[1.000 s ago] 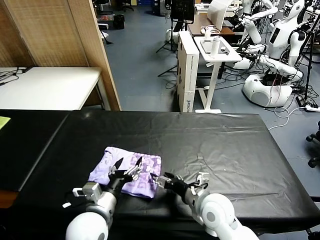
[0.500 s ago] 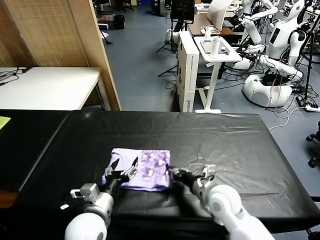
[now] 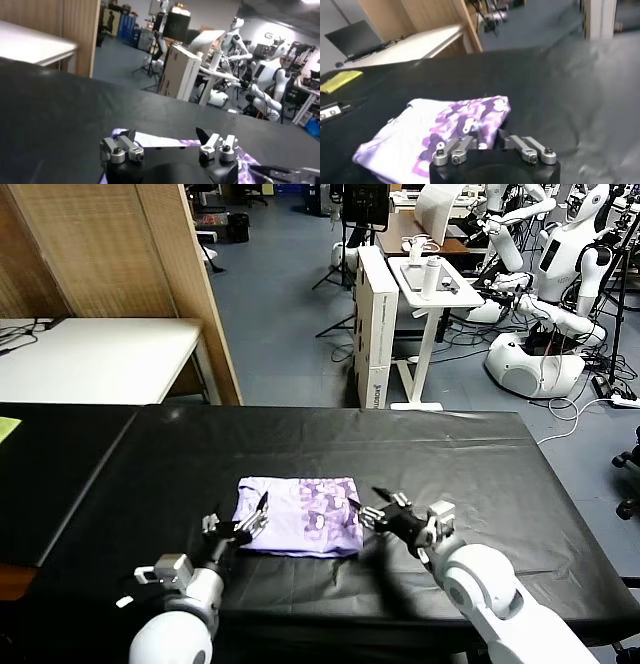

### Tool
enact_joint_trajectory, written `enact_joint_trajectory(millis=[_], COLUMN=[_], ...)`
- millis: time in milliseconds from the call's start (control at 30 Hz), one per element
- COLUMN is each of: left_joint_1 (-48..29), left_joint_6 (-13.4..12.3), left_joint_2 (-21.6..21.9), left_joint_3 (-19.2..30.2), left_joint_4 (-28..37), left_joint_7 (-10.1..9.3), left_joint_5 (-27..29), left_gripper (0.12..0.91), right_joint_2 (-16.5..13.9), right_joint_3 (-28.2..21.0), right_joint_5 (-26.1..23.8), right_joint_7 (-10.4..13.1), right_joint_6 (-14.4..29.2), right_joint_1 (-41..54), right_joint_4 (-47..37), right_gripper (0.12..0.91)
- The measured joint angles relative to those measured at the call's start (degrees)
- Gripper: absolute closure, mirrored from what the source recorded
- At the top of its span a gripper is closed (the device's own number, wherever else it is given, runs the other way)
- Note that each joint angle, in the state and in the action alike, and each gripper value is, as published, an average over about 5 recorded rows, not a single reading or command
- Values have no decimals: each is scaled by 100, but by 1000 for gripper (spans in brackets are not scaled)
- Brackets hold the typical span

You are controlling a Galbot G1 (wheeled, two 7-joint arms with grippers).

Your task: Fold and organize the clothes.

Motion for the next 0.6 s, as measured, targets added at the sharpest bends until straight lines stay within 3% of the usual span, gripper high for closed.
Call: enact_joint_trajectory(millis=[100, 233, 467, 600], left_joint_1=[58, 130, 413, 693], left_joint_6=[-399, -876, -616, -669], left_joint_2=[155, 423, 862, 1106], left_joint_3=[14, 30, -99, -220], left_joint_4=[78, 187, -34, -218], left_joint_7=[0, 18, -312, -330], left_joint_5=[-72, -42, -291, -400], left_gripper=[123, 123, 123, 123], right_joint_2=[-54, -44, 152, 300], right_joint_3=[129, 375, 1051, 1503], right_joint_5=[-515, -990, -1252, -1390], right_joint_7=[-27, -4, 565, 680], right_joint_6=[476, 939, 1101, 1380], right_joint_1=[-288, -734, -1706, -2403], right_joint_4=[159, 391, 923, 1237], right_gripper=[129, 119, 118, 118])
